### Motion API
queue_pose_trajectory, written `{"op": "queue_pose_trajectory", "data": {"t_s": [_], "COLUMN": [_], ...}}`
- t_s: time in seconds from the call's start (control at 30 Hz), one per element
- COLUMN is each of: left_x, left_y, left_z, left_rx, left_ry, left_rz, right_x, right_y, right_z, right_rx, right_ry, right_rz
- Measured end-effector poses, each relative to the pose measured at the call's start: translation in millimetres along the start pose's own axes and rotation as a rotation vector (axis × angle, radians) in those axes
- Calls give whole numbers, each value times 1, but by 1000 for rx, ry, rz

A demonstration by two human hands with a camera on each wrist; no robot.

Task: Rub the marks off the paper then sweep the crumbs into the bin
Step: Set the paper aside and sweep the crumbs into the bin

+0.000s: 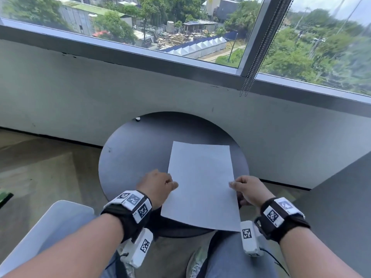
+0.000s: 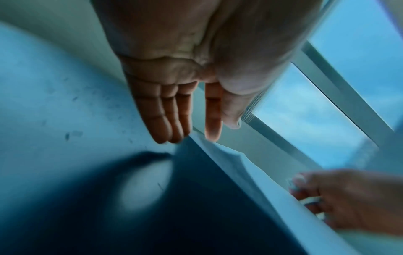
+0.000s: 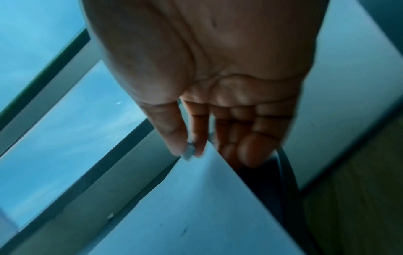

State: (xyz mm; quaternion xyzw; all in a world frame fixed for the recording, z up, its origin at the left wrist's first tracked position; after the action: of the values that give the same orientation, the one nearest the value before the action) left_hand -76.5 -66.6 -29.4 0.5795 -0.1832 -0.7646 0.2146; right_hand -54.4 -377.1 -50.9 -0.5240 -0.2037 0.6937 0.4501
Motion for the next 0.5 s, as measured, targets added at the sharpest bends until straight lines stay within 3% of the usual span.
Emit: {"op": "queue_pose_trajectory", "data": {"t_s": [0.1, 0.17, 0.37, 0.5], "left_x": [12, 21, 35, 40], "left_y": [1, 1, -4, -7], "left_z": [4, 8, 18, 28], "left_rx": [108, 173, 257, 309], "left_ry": [-114, -142, -92, -84], "left_rz": [-250, -426, -579, -617], "right_x": [-9, -10, 45, 106], "right_y": [-22, -38, -59, -64], "right_z": [4, 6, 20, 13], "right_rx": [-118, -176, -54, 49], "right_ry": [149, 162, -332, -565], "right_rz": [370, 270, -415, -653]}}
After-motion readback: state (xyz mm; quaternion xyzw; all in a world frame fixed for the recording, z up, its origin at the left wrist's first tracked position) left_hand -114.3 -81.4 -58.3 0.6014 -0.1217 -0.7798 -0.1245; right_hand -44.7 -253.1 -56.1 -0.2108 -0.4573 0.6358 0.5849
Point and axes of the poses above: each hand's wrist, its own z-axis away from the middle knuckle, its own x-axis out of the palm, y = z × x, the point moved 1 cm from there along -z, towards the middle knuckle, and after that the axes turned 3 degrees about y, right-handed, at the moved point
